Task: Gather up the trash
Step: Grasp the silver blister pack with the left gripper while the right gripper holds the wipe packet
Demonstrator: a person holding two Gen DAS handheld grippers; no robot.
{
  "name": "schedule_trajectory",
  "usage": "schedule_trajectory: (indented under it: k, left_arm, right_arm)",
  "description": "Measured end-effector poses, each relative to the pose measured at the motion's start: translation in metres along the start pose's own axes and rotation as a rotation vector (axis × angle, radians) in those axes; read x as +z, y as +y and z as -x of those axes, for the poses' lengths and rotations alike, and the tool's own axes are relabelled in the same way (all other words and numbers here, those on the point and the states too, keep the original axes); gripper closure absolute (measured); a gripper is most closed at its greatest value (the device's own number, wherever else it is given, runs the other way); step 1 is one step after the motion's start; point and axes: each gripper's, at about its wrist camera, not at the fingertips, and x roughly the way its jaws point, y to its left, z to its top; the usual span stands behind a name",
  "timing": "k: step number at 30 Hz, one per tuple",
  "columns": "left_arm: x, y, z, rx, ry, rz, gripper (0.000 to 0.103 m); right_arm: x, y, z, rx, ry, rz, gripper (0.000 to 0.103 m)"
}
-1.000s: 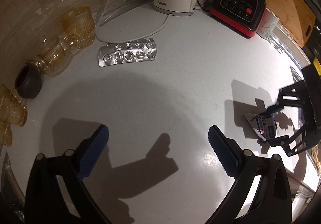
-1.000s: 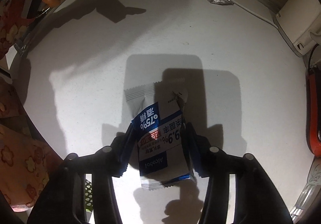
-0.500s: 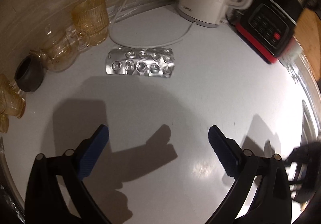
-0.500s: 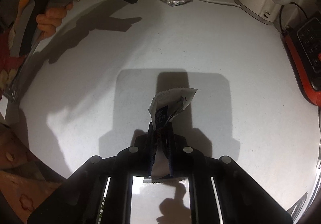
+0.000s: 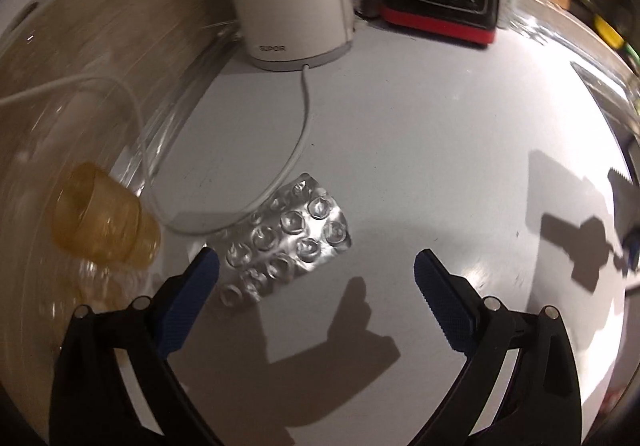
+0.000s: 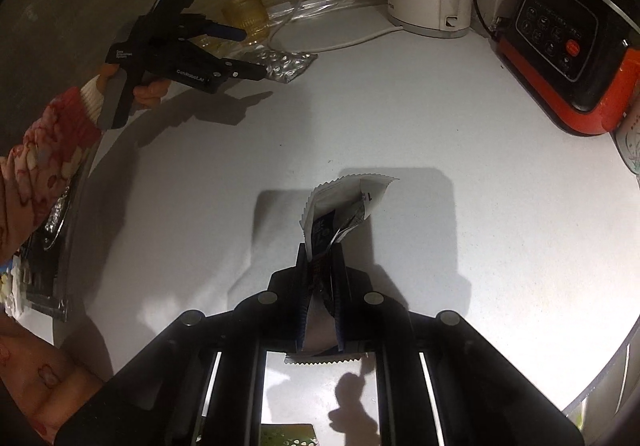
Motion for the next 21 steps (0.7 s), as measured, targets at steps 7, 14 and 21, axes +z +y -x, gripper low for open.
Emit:
schedule_trajectory:
  k: [7,14,21]
  left_arm:
    - [-0.005,0.029,-0.022,-0.090,0.064,-0.067,0.020]
    - [-0.010,0.028,-0.039,-0.062,0.106,-0.200,0.020]
    - [-0.002,0.029,-0.047,-0.125,0.095,-0.256,0.020]
  right_arm:
    - [-0.001,0.011,0.000,-0.002,0.009,-0.046,0.092]
    - [-0.004,0.018,-0.001,0.005,0.033,-0.064,0.092]
    - [-0.006,0.030,-0.006,0.011,0.058,-0.061,0.092]
